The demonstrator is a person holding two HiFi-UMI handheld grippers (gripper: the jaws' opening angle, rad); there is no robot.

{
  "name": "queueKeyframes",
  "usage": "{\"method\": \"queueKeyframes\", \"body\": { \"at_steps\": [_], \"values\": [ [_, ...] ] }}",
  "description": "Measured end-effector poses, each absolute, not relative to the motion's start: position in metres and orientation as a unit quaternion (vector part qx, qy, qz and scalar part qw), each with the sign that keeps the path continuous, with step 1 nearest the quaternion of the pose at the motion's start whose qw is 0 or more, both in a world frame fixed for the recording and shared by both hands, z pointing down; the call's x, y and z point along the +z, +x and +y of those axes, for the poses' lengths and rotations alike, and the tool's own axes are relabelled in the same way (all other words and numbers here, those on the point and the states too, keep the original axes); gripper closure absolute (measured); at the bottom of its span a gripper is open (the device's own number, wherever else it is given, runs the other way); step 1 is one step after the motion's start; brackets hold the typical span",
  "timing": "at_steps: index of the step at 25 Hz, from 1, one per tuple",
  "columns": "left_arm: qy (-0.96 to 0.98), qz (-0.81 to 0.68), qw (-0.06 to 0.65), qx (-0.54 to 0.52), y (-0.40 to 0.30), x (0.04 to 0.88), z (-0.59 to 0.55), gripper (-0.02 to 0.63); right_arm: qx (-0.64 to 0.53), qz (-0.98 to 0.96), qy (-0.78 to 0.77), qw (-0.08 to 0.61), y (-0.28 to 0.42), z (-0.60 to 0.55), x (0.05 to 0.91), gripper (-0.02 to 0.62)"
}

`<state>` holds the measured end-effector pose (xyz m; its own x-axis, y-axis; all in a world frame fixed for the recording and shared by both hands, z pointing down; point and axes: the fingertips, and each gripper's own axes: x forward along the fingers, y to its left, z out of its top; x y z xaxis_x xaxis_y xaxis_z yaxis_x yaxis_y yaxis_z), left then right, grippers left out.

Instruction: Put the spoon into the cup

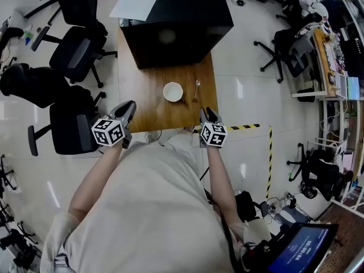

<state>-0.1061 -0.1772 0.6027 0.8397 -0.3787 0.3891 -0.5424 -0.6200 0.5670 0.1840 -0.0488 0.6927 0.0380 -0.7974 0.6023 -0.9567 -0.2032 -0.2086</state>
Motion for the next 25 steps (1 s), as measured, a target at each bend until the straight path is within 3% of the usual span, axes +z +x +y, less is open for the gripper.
{"method": "queueKeyframes", "body": {
  "at_steps": [13, 25],
  "values": [
    [0.871, -0.308, 0.360, 0.131, -0.097, 0.600, -0.186, 0.592, 0.374, -0.621, 0.651, 0.223, 0.202, -0.092, 0.815, 0.469],
    [0.880, -0.300, 0.328, 0.167, -0.089, 0.603, -0.194, 0.592, 0.400, -0.580, 0.659, 0.264, 0.208, -0.096, 0.869, 0.454]
  ]
}}
